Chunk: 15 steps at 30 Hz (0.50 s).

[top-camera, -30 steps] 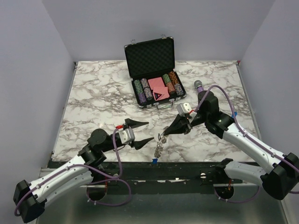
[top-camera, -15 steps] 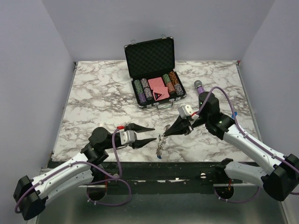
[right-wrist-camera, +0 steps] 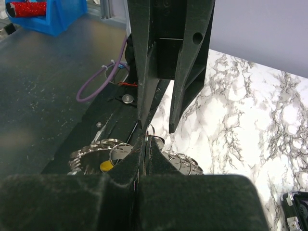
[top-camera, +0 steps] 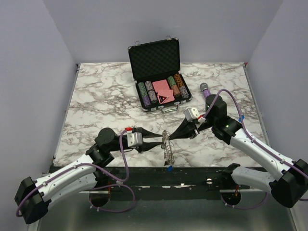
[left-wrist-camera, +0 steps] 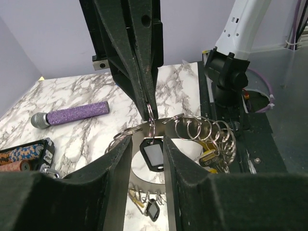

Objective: Put the keys on the keyring

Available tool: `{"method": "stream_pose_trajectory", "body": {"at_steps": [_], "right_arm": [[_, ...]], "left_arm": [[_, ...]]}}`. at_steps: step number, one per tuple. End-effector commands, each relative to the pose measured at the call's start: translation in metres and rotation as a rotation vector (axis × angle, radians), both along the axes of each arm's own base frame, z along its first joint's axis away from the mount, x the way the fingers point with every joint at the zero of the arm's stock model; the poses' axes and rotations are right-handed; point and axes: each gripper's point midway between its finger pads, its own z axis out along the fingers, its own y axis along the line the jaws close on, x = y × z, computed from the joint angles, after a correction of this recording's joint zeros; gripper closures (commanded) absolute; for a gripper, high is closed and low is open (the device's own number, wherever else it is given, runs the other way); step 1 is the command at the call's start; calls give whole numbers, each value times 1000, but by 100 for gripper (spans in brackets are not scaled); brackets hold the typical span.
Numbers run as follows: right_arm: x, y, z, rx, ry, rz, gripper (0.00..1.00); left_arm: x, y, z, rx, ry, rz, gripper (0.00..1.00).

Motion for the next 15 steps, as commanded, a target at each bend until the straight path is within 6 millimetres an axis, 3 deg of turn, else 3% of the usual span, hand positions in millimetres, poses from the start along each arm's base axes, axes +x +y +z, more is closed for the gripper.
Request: {"method": "stream_pose_trajectory", "body": {"at_steps": [1, 15], "right_arm": [[-3, 0, 10, 36, -34, 19, 100], [-4, 0, 12, 41, -11, 17, 100]], "left_arm": [[-10, -3, 12, -12, -18, -67, 61], [-9, -7, 12, 0, -16, -74, 78]]}}
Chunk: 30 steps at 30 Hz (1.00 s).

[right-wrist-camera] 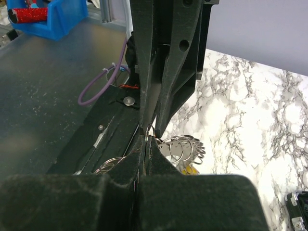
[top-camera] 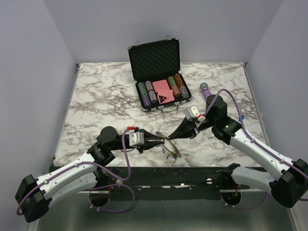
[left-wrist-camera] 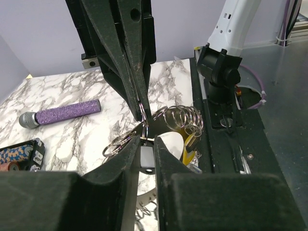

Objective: Put the keys on the keyring

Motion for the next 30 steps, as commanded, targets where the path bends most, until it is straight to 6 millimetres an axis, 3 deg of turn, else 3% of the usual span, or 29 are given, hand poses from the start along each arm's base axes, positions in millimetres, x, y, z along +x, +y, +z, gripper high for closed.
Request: {"method": "stream_pose_trajectory", "body": {"at_steps": [1, 4, 30], "right_arm": [[-4, 0, 11, 39, -30, 22, 100], [-4, 0, 9, 35, -22, 19, 100], [4, 6, 20, 56, 182, -82, 100]], "left_arm": [[-5, -2, 15, -23, -31, -34, 81], [-5, -3, 15, -18, -27, -37, 99], [17, 3, -9, 46, 91, 137, 100]]}}
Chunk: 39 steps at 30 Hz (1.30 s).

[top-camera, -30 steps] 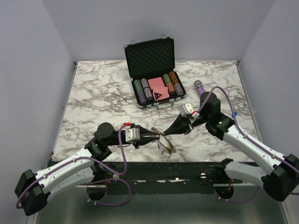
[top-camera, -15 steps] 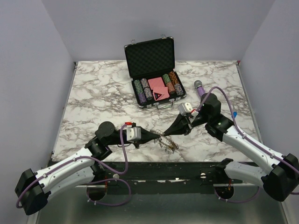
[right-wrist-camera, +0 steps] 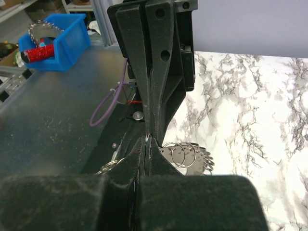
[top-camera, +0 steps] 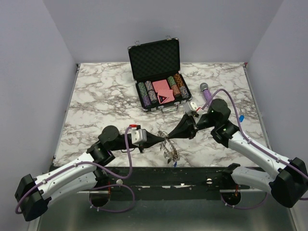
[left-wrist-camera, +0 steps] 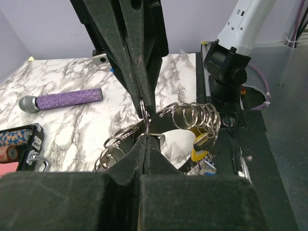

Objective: Put the keys on the keyring

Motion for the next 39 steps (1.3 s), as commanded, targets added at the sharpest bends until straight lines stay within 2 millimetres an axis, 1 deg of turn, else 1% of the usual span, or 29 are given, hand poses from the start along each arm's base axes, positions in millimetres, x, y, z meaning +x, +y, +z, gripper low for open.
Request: {"method": "stream_pose_trajectory", "body": {"at_steps": [1, 10, 13, 21, 30, 33, 39], "right_arm": [[4, 3, 17, 48, 4, -37, 100], [16, 7, 19, 44, 77, -112, 100], [21, 8, 18, 42, 99, -148, 100], [30, 10, 11, 30, 155, -211, 100], [34, 10, 12, 35, 182, -245, 100], [36, 9, 9, 32, 193, -255, 100], [34, 9, 7, 28, 193, -252, 100]], "left_arm": [[10, 5, -5, 9, 27, 86, 100], [16, 1, -3, -5, 41, 114, 100], [15, -1, -2, -15, 67, 113, 100], [17, -6, 1, -25, 64, 109, 100], [17, -16, -3, -13, 78, 82, 100], [16, -18, -2, -13, 74, 71, 100], [14, -18, -6, -4, 71, 64, 100]]}}
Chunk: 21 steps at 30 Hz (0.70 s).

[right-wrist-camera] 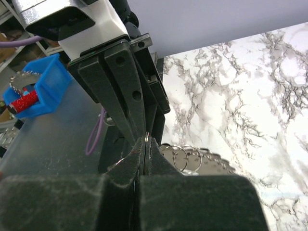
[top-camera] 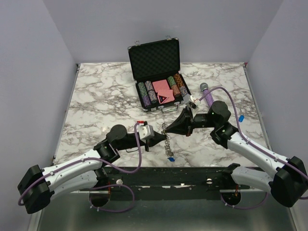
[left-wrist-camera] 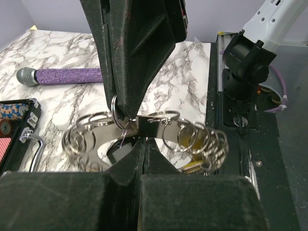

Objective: Put the keys on the keyring

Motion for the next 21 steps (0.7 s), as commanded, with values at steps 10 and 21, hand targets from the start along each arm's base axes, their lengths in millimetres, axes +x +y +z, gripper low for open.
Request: {"method": "stream_pose_trajectory", "body": {"at_steps": [10, 21], "right_arm": [[-20, -4, 9, 40, -144, 117, 100], [-28, -4, 10, 52, -227, 213, 100]], "left_arm": [[-19, 33, 29, -90, -86, 33, 69], [-26, 23, 39, -89, -104, -42, 63]]}}
